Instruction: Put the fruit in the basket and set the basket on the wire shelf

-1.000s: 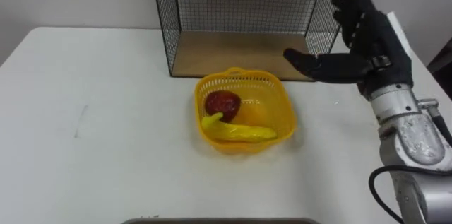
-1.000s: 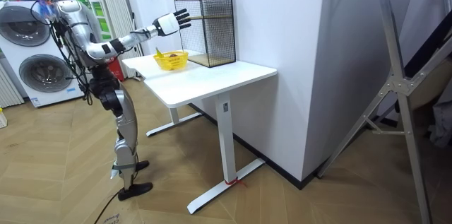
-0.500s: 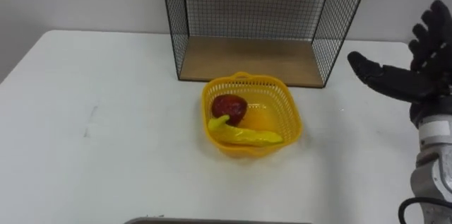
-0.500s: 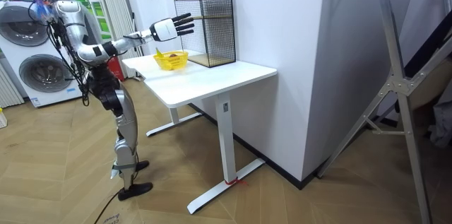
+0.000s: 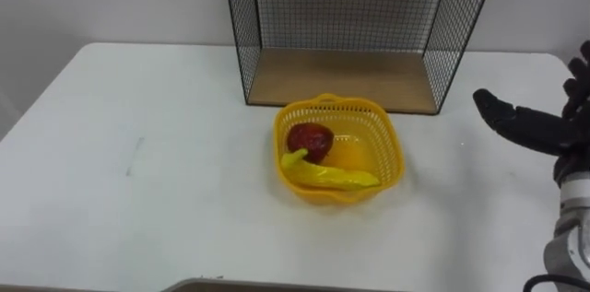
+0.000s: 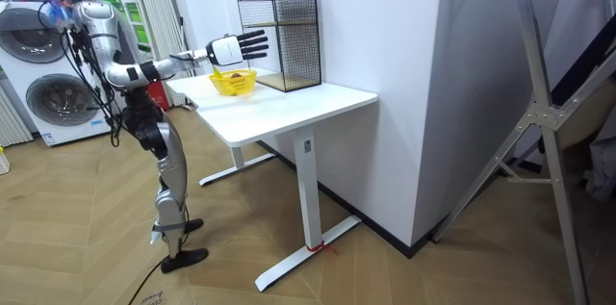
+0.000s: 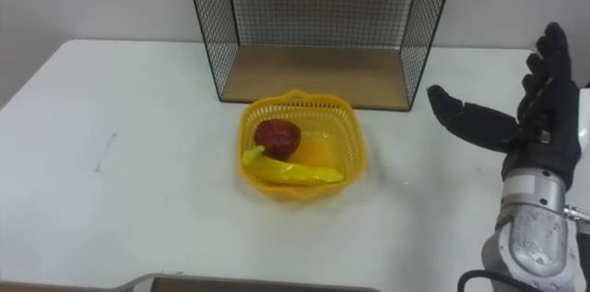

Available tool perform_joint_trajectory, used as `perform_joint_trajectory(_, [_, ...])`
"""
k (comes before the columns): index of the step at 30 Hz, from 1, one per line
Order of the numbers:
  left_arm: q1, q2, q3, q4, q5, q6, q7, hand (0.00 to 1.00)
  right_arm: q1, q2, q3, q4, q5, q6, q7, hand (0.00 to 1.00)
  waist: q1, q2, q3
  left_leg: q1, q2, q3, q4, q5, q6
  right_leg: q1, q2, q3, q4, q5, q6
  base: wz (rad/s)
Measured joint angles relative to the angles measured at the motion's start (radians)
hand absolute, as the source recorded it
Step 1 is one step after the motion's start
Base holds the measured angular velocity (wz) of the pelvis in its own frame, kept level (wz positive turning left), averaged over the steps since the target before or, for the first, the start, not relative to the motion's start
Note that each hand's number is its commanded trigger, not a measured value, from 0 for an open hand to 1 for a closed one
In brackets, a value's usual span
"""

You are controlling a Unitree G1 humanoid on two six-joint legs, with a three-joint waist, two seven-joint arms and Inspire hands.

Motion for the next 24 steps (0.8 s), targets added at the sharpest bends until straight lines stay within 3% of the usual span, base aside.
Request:
perform_joint_trajectory(5, [-0.011, -0.002, -0.110, -0.166, 0.047, -0.022, -0.074, 0.00, 0.000, 0.030, 0.004, 0.008, -0.002, -0.028, 0.045, 0.00, -0.018, 0.003, 0.0027, -0.015, -0.001, -0.012, 0.007, 0.000, 0.000, -0.008, -0.001, -0.012, 0.003, 0.000, 0.000, 0.07])
perform_joint_trajectory(7, [-0.012, -0.003, -0.195, -0.205, 0.028, -0.044, -0.146, 0.00, 0.000, 0.031, 0.029, 0.018, 0.001, -0.037, 0.078, 0.00, -0.030, 0.008, 0.0077, -0.018, -0.002, -0.013, 0.008, 0.000, 0.000, -0.007, -0.001, -0.023, 0.003, 0.000, 0.000, 0.09])
perform_joint_trajectory(12, [-0.046, -0.008, -0.353, -0.203, -0.034, -0.064, -0.311, 0.00, -0.003, 0.046, 0.087, 0.076, 0.000, -0.070, 0.137, 0.00, -0.056, 0.002, 0.0156, -0.017, -0.001, -0.011, 0.008, 0.000, -0.001, -0.008, 0.000, -0.021, 0.003, 0.000, 0.000, 0.00])
perform_joint_trajectory(16, [-0.062, -0.017, -0.484, -0.200, -0.106, -0.068, -0.446, 0.00, -0.002, 0.056, 0.143, 0.113, -0.003, -0.071, 0.192, 0.00, -0.068, -0.013, 0.0265, -0.018, 0.001, 0.004, 0.006, 0.000, 0.000, -0.018, -0.001, -0.002, 0.010, 0.000, 0.000, -0.12])
perform_joint_trajectory(21, [-0.075, -0.027, -0.606, -0.172, -0.111, -0.078, -0.624, 0.00, -0.004, 0.072, 0.189, 0.147, -0.008, -0.119, 0.233, 0.00, -0.085, -0.018, 0.0240, -0.011, 0.002, 0.012, 0.006, 0.000, 0.000, -0.021, -0.001, 0.008, 0.021, 0.001, 0.001, -0.07])
perform_joint_trajectory(24, [-0.082, -0.036, -0.665, -0.132, -0.168, -0.087, -0.697, 0.00, -0.008, 0.077, 0.190, 0.189, 0.007, -0.129, 0.239, 0.00, -0.089, -0.018, 0.0239, -0.004, 0.004, 0.025, 0.006, 0.000, 0.000, -0.018, 0.000, 0.023, 0.020, 0.001, 0.001, -0.08])
